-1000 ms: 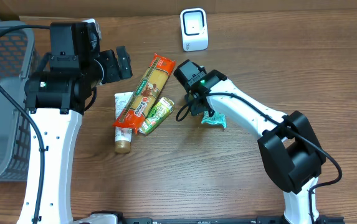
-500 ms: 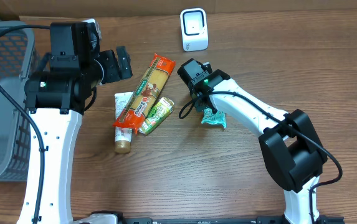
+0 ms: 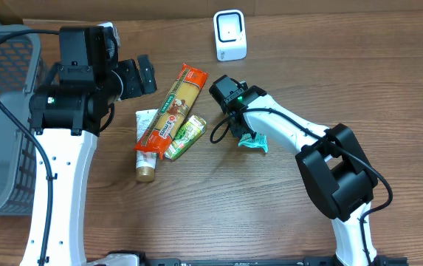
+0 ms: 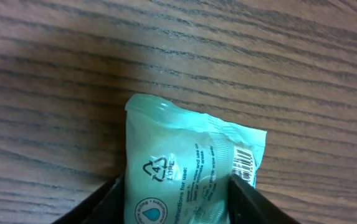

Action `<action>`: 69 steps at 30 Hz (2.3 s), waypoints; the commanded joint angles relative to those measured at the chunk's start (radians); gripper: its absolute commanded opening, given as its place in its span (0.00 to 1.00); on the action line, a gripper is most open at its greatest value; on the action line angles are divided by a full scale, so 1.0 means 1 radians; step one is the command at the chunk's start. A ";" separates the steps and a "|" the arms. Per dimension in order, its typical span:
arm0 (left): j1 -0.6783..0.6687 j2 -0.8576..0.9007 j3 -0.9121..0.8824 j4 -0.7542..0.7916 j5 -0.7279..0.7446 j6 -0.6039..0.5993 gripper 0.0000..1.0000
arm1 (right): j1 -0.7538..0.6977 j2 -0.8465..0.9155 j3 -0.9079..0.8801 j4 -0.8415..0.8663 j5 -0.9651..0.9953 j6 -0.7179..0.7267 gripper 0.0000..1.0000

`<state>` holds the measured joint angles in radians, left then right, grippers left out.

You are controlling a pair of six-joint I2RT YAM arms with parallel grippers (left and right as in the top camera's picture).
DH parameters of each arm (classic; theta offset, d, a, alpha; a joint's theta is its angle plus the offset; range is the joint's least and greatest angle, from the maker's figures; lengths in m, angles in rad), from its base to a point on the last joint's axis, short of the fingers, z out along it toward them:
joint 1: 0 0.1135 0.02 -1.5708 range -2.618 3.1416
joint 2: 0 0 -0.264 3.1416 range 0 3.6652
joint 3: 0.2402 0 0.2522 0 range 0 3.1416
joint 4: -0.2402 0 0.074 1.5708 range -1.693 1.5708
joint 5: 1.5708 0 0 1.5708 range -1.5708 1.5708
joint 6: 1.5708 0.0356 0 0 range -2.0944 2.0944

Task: Scan the item barcode

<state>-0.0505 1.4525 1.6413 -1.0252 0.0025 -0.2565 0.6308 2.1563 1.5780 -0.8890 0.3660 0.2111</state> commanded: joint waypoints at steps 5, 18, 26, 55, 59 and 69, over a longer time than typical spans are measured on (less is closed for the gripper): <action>0.000 0.000 0.009 0.001 -0.013 -0.013 0.99 | 0.002 0.016 -0.007 -0.021 0.026 -0.006 0.40; 0.000 0.000 0.009 0.001 -0.013 -0.013 1.00 | 0.002 0.015 0.101 -0.172 -0.115 -0.004 0.04; 0.000 0.000 0.009 0.001 -0.013 -0.013 1.00 | -0.047 -0.050 0.242 -0.280 -0.689 -0.197 0.04; 0.000 0.000 0.009 0.001 -0.013 -0.013 1.00 | -0.440 -0.013 -0.092 -0.054 -0.852 -0.208 0.40; 0.000 0.000 0.009 0.001 -0.013 -0.013 1.00 | -0.443 -0.013 -0.073 -0.066 -0.818 -0.206 0.40; 0.000 0.000 0.009 0.001 -0.013 -0.013 1.00 | -0.404 -0.097 0.111 -0.217 -0.747 -0.182 0.45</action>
<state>-0.0505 1.4525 1.6413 -1.0252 0.0025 -0.2565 0.2066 2.1338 1.6222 -1.0931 -0.4538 0.0059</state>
